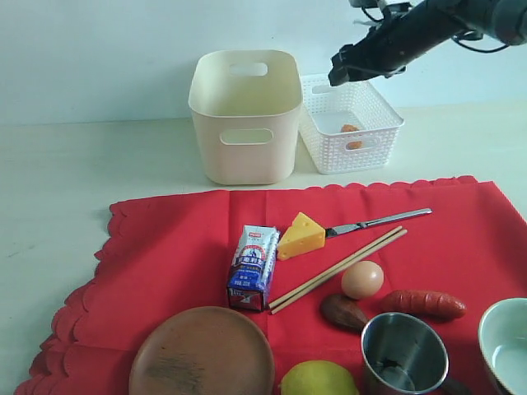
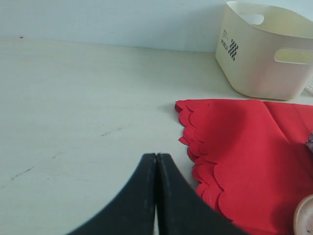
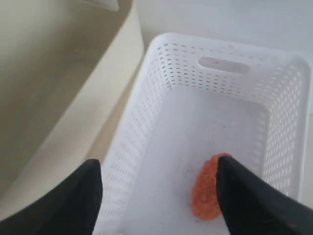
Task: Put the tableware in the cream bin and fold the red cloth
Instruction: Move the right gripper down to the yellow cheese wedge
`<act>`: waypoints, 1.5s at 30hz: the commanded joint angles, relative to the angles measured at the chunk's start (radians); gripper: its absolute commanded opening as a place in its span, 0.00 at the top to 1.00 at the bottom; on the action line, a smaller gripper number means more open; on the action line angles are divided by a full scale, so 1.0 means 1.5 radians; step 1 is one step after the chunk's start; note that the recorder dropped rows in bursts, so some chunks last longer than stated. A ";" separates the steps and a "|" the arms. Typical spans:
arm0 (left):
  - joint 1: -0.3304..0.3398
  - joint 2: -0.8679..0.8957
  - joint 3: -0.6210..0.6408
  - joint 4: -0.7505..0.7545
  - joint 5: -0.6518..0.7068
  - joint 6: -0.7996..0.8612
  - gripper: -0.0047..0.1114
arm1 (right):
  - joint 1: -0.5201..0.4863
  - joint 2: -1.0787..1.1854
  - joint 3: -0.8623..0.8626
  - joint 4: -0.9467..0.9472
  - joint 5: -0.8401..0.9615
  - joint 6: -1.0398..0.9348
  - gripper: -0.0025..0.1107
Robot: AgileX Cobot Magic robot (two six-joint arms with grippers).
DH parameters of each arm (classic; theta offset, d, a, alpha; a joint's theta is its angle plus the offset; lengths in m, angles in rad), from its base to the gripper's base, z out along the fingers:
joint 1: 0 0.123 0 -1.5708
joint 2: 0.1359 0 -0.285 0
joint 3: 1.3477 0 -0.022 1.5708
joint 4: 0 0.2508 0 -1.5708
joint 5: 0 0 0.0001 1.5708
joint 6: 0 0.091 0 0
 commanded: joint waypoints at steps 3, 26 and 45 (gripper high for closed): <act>0.002 -0.004 0.002 0.001 -0.005 -0.001 0.96 | 0.001 -0.070 -0.009 -0.026 0.146 0.020 0.41; 0.002 -0.004 0.002 0.001 -0.005 -0.001 0.96 | 0.038 -0.327 0.291 0.015 0.244 -0.133 0.47; 0.002 -0.004 0.002 0.001 -0.005 -0.001 0.96 | 0.257 -0.266 0.379 -0.086 0.244 -0.593 0.48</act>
